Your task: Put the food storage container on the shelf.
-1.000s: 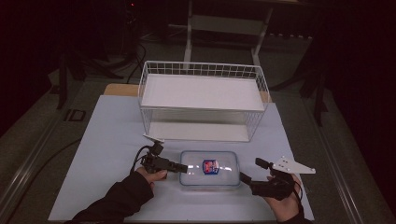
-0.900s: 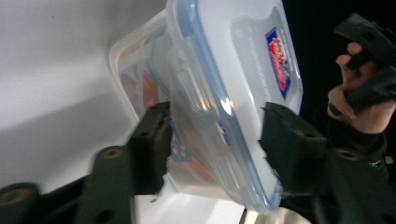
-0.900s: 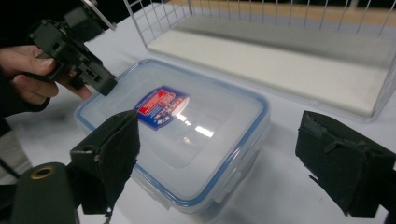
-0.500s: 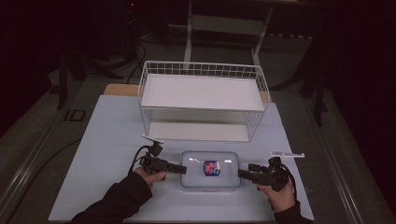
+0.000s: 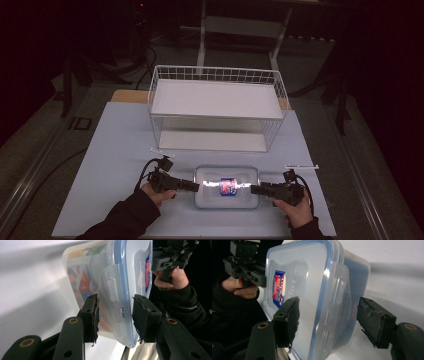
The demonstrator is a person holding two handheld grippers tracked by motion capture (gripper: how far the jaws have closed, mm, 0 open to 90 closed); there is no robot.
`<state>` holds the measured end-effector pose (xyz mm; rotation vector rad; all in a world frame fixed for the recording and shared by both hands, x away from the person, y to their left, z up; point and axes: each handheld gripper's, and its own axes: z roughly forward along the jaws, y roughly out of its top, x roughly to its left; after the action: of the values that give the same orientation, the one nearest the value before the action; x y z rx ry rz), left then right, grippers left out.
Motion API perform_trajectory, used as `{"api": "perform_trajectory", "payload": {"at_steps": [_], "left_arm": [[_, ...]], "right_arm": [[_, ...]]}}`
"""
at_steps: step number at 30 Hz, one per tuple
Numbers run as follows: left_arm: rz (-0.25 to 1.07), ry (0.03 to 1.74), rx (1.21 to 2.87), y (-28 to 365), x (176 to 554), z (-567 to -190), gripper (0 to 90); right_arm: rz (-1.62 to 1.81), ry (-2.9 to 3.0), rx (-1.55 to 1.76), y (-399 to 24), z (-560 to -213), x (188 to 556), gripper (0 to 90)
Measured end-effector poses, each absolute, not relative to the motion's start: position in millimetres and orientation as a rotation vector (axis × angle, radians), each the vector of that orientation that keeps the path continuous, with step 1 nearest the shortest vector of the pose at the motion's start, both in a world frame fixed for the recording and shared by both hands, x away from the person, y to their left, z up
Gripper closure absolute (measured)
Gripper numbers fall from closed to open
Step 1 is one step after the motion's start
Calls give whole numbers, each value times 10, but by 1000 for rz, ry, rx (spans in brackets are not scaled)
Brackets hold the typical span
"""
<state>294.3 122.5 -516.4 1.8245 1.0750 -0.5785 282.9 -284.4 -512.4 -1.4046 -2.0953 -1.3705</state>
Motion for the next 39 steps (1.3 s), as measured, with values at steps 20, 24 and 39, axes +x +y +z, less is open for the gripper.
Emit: {"api": "perform_trajectory", "payload": {"at_steps": [20,24,39], "left_arm": [[-428,1018,1839,1212,2753,-5071,576],[-409,1010,1836,1230,2775,-5017,577],[-274,1003,1784,1408,3063,-4759,577]], "right_arm": [[-1424,-2105,-1377,-2857,-5000,2699,492],[-1441,-2105,-1363,-2846,-4971,2731,492],[-1533,-2162,-1290,-2664,-4733,3146,492]]}}
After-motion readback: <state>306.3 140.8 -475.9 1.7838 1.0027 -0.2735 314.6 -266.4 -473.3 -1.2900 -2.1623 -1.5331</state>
